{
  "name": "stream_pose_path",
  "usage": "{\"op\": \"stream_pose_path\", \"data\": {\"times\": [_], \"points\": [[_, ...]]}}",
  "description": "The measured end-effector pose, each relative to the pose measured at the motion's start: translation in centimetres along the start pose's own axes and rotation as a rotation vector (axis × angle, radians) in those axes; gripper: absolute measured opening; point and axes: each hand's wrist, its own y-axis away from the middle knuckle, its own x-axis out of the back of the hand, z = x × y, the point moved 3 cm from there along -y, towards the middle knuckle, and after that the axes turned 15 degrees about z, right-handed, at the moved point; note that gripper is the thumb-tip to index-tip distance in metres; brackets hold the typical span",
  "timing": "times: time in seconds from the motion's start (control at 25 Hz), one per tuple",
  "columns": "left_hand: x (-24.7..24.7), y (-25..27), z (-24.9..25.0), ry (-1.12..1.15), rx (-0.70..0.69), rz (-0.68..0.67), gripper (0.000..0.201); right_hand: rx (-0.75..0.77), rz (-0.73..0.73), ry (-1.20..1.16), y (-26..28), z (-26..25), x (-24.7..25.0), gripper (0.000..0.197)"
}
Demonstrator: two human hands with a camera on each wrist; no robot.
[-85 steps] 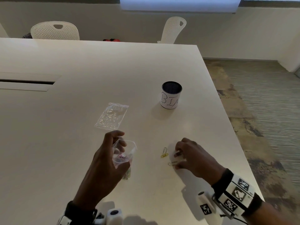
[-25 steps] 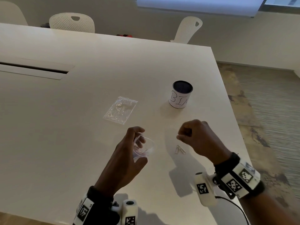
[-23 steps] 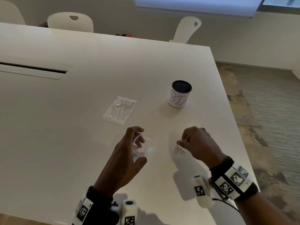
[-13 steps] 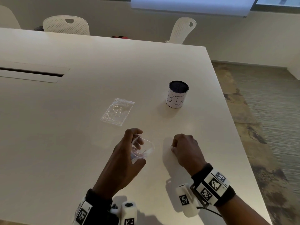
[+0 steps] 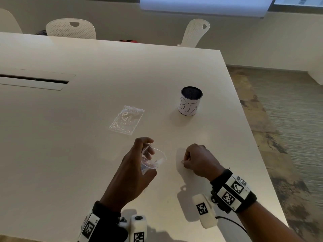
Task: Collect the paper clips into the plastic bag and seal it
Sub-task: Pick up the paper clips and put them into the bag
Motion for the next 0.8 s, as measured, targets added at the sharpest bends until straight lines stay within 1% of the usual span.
{"op": "stream_pose_path", "data": {"times": [0.16, 0.28, 0.36, 0.44, 0.56, 0.64, 0.72, 0.8], "points": [[0.0, 0.0, 0.0, 0.019, 0.010, 0.004, 0.072, 0.074, -0.047, 0.025, 0.1, 0.0, 0.1, 0.010], [0.1, 0.0, -0.1, 0.018, 0.007, 0.000, 0.073, 0.088, -0.043, -0.026, -0.2, 0.7, 0.9, 0.007], [0.2, 0.0, -0.2, 0.018, 0.009, 0.001, 0.073, 0.039, 0.021, -0.156, -0.8, 1.6, 2.4, 0.005], [0.4, 0.2, -0.3, 0.021, 0.013, 0.006, 0.073, -0.002, 0.085, -0.390, -1.0, 1.9, 4.5, 0.007], [0.5, 0.3, -0.4, 0.022, 0.007, 0.015, 0.075, 0.038, 0.114, -0.706, 0.3, -0.2, 7.5, 0.019], [0.5, 0.3, -0.4, 0.022, 0.003, 0.013, 0.077, 0.108, 0.117, -0.824, 1.9, -2.9, 8.4, 0.016], [0.5, 0.2, -0.4, 0.021, 0.003, 0.004, 0.080, 0.191, 0.119, -0.863, 3.4, -5.5, 8.3, 0.015], [0.5, 0.1, -0.4, 0.016, 0.009, 0.001, 0.083, 0.287, 0.146, -0.801, 4.4, -7.5, 7.6, 0.016]]}}
